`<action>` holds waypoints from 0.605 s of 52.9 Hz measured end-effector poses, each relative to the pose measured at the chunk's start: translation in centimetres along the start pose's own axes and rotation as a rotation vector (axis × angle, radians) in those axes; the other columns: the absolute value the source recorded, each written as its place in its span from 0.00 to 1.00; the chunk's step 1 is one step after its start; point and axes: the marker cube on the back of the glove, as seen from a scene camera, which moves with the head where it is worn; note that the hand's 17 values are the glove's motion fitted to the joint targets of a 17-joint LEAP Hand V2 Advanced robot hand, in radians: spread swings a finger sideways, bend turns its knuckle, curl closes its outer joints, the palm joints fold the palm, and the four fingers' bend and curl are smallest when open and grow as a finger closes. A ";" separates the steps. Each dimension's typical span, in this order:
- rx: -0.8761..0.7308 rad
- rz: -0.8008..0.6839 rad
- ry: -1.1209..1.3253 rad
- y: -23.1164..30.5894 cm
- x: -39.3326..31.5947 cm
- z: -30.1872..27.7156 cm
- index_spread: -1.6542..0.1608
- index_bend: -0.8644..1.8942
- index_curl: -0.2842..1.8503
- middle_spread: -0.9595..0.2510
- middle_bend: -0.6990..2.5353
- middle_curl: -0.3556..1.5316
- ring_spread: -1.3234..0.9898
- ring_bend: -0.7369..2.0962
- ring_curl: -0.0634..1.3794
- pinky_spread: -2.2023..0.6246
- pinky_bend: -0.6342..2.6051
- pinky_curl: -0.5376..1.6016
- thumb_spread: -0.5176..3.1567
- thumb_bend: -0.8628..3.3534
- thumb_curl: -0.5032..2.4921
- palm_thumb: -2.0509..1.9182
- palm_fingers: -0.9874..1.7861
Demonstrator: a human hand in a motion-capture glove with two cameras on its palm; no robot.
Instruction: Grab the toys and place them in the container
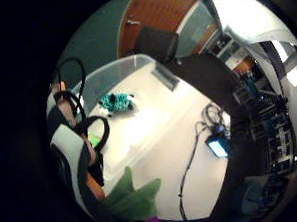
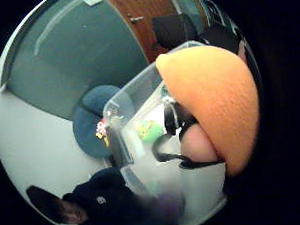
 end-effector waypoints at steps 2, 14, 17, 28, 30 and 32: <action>-0.051 0.063 -0.011 -0.3 -0.3 0.8 0.82 0.44 0.34 0.59 0.55 0.62 0.45 0.78 0.44 0.64 0.55 0.49 0.51 0.22 0.31 0.62 0.73; -0.239 0.094 -0.074 1.9 0.0 0.9 0.81 0.40 0.34 0.68 0.38 0.52 0.49 0.54 0.32 0.71 0.52 0.47 0.49 0.19 0.28 0.54 0.25; -0.174 0.079 -0.185 3.3 0.0 -0.6 0.81 0.40 0.33 0.70 0.35 0.50 0.51 0.49 0.26 0.73 0.50 0.45 0.49 0.20 0.28 0.53 0.27; -0.217 -0.182 -0.221 15.9 -0.3 -1.1 0.81 0.38 0.32 0.72 0.33 0.47 0.51 0.49 0.23 0.76 0.45 0.41 0.50 0.20 0.27 0.54 0.38; -0.248 -0.202 -0.119 18.5 -0.1 0.2 0.81 0.38 0.32 0.72 0.33 0.47 0.51 0.50 0.23 0.76 0.45 0.41 0.50 0.20 0.27 0.54 0.39; -0.280 -0.191 -0.067 20.9 0.0 1.5 0.81 0.37 0.32 0.72 0.33 0.47 0.50 0.50 0.23 0.76 0.46 0.41 0.50 0.20 0.27 0.54 0.40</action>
